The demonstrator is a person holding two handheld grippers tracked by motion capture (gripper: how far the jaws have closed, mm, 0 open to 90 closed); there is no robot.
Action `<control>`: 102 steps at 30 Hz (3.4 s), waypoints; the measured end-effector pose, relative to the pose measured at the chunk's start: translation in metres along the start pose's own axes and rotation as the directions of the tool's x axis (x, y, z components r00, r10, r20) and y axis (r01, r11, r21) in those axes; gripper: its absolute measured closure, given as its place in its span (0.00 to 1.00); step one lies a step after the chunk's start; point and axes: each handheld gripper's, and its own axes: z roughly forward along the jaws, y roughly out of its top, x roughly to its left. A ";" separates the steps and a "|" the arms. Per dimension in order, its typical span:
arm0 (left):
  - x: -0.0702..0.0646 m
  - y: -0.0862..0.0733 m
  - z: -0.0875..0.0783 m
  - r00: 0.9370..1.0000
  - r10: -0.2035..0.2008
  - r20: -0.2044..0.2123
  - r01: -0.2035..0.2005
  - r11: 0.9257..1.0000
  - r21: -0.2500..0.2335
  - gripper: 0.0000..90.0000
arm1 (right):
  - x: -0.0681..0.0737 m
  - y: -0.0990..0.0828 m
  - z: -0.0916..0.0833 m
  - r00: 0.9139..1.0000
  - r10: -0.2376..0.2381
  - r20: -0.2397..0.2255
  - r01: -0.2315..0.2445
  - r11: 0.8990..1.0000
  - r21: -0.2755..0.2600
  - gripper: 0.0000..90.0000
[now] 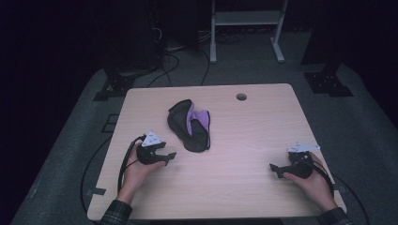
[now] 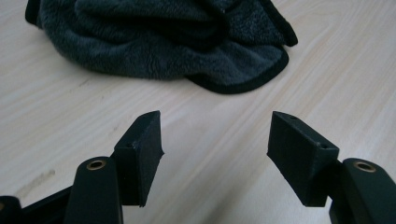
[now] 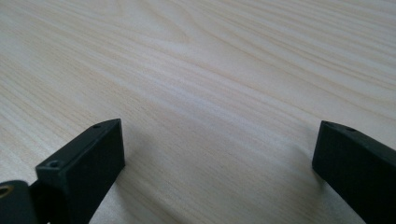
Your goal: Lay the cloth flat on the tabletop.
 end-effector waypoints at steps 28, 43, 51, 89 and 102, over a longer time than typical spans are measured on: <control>-0.006 0.048 0.068 0.999 -0.003 -0.043 0.004 1.000 0.026 0.58 | 0.000 0.000 0.000 1.000 -0.001 0.000 0.001 1.000 0.000 0.02; -0.016 0.063 0.064 0.994 -0.065 0.090 0.062 0.997 0.037 0.99 | 0.000 0.000 0.000 1.000 0.000 0.000 0.000 1.000 0.000 0.02; -0.045 0.082 0.047 0.982 -0.024 0.189 0.031 0.999 -0.032 0.99 | 0.000 0.000 0.000 1.000 0.000 0.000 0.000 1.000 0.001 0.02; -0.106 0.105 0.037 0.909 0.079 0.409 -0.037 0.993 -0.108 0.60 | 0.000 0.000 0.000 1.000 0.000 0.001 0.000 1.000 0.001 0.02; -0.010 0.087 0.025 0.995 -0.051 0.086 0.060 0.993 -0.105 0.53 | 0.000 0.000 0.000 1.000 0.000 0.000 0.000 1.000 0.000 0.02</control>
